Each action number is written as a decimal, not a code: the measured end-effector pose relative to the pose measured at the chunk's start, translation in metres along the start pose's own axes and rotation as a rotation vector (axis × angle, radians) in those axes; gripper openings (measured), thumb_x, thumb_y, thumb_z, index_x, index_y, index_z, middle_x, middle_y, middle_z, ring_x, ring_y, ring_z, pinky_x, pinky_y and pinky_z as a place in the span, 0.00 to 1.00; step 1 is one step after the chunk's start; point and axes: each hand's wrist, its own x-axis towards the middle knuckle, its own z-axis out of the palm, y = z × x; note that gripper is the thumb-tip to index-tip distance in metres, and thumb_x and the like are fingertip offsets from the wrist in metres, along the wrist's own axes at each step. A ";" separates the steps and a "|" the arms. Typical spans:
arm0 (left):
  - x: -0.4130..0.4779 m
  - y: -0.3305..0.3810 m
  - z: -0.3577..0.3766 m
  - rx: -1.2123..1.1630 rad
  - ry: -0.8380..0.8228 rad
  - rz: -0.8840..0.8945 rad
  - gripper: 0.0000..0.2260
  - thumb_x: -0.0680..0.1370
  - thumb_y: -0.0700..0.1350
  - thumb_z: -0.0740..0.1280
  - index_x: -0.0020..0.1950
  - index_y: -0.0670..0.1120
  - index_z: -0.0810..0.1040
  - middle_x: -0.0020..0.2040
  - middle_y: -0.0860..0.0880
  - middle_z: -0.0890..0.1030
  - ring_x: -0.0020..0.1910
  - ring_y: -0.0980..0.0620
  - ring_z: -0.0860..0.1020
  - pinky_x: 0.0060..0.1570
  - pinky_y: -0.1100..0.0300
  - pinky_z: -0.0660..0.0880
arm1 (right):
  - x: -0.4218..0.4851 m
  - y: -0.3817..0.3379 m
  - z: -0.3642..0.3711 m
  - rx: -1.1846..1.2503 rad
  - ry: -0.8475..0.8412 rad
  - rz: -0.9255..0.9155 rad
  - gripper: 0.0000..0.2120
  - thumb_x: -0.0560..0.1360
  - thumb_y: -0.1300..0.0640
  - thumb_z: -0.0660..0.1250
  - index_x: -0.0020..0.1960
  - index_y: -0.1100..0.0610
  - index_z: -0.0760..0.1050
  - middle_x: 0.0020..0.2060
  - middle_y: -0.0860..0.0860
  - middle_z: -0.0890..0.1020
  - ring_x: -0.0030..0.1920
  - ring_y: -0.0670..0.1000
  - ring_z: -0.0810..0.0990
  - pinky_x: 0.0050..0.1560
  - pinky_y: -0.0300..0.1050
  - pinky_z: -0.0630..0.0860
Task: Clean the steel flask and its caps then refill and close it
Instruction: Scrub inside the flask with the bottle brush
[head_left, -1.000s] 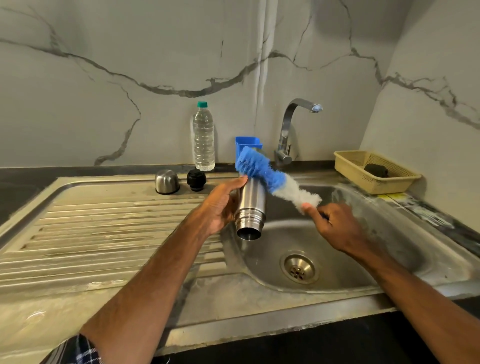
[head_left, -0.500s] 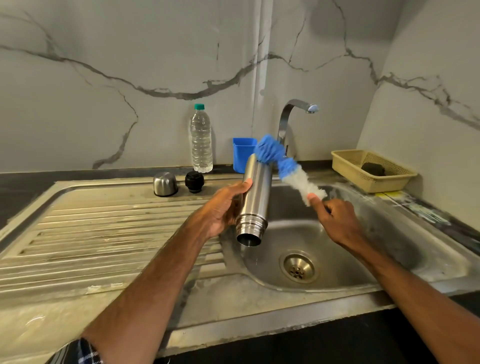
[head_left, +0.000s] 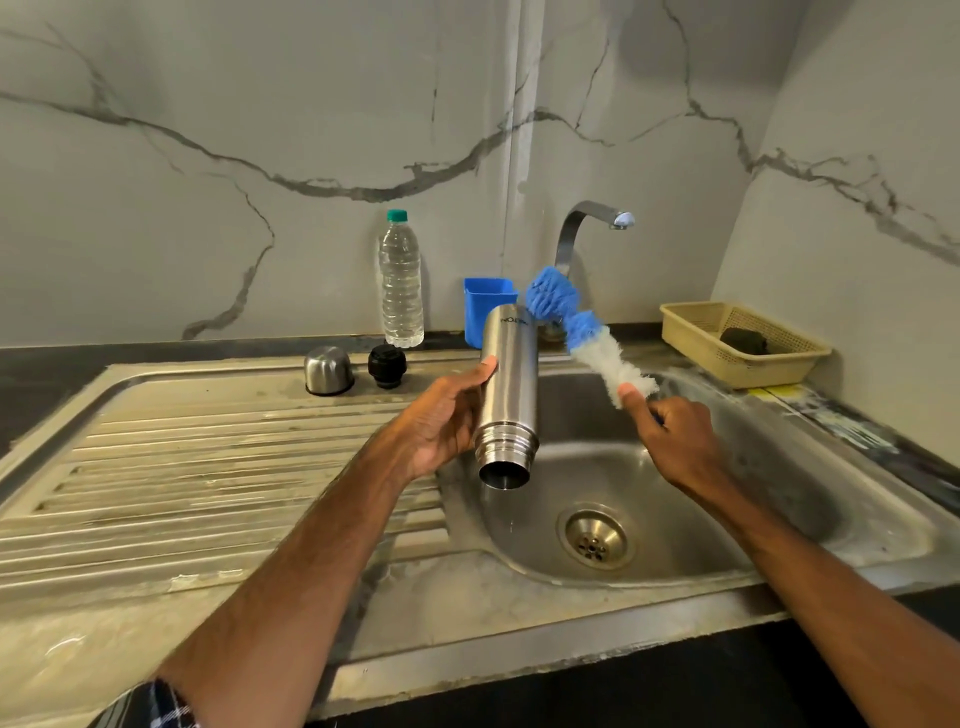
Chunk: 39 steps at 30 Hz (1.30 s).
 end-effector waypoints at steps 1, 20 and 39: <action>0.000 0.001 0.000 -0.046 -0.010 0.004 0.34 0.74 0.51 0.76 0.73 0.36 0.70 0.70 0.34 0.75 0.71 0.34 0.73 0.74 0.38 0.65 | 0.000 0.001 -0.001 0.007 0.005 -0.020 0.28 0.82 0.44 0.61 0.27 0.56 0.67 0.20 0.46 0.68 0.20 0.43 0.67 0.23 0.34 0.65; -0.006 0.006 0.009 0.029 0.015 -0.002 0.23 0.77 0.51 0.71 0.67 0.38 0.74 0.47 0.44 0.85 0.47 0.45 0.84 0.43 0.53 0.83 | -0.003 -0.001 -0.001 0.072 -0.053 -0.105 0.28 0.80 0.42 0.60 0.27 0.57 0.70 0.19 0.46 0.69 0.20 0.44 0.66 0.24 0.34 0.63; -0.009 0.009 0.002 -0.010 0.007 0.017 0.26 0.74 0.48 0.73 0.68 0.37 0.74 0.49 0.43 0.84 0.48 0.46 0.84 0.41 0.55 0.83 | -0.003 0.006 0.000 0.022 -0.100 -0.177 0.31 0.79 0.38 0.59 0.27 0.59 0.71 0.21 0.49 0.69 0.21 0.44 0.65 0.25 0.42 0.65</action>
